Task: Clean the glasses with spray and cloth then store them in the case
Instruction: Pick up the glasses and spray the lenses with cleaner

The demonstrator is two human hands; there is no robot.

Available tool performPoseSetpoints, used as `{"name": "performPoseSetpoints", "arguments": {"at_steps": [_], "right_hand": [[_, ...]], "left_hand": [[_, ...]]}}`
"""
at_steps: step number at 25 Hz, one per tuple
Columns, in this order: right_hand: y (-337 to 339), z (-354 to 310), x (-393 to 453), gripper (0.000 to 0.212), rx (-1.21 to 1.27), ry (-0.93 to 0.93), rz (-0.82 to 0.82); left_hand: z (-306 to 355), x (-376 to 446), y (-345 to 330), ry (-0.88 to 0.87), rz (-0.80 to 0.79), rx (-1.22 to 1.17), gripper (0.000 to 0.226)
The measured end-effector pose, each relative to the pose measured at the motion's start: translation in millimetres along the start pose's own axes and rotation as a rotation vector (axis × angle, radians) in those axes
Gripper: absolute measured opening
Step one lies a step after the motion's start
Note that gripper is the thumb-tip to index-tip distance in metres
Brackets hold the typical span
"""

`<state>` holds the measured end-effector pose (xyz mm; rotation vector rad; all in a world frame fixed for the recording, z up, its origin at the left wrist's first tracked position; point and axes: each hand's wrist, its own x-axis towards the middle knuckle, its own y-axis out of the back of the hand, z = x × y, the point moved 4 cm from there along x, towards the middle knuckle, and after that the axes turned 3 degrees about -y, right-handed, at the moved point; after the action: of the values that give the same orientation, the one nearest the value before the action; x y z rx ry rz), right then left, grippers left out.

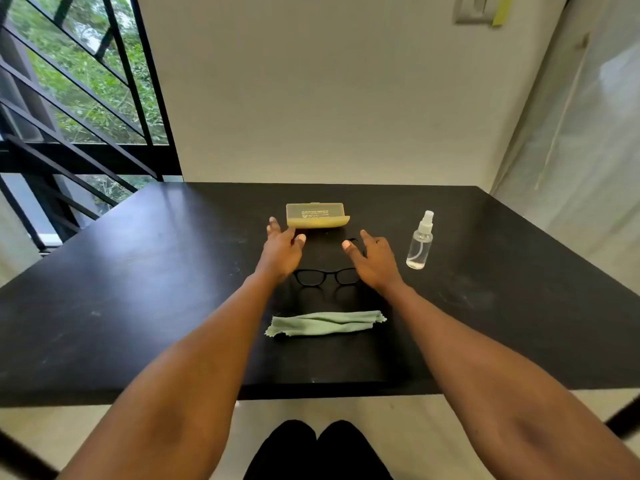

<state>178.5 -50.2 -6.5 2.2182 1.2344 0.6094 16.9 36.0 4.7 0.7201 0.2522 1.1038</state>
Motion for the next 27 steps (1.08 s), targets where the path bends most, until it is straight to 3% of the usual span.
{"name": "performPoseSetpoints", "arguments": {"at_steps": [4,9,16,24,27], "right_hand": [[1.2,8.5,-10.6,0.057,0.169,-0.038,0.044],[-1.2,18.9,-18.5,0.051,0.278,-0.074,0.039],[0.3,21.8,-22.7,0.013,0.393,-0.076,0.035],[3.9,12.5,-14.6,0.009,0.405,-0.032,0.100],[8.7,6.2,-9.6,0.020,0.385,0.010,0.163]], "left_hand": [[-13.5,-12.7,6.9,0.038,0.080,-0.238,0.041],[-20.6,-32.1,0.0,0.128,-0.031,-0.446,0.019],[-24.9,-42.8,-5.0,0.153,-0.034,-0.576,0.019],[-24.6,-33.3,0.0,0.060,0.061,-0.654,0.014],[-23.5,-27.4,3.4,0.027,0.081,-0.706,0.014]]}}
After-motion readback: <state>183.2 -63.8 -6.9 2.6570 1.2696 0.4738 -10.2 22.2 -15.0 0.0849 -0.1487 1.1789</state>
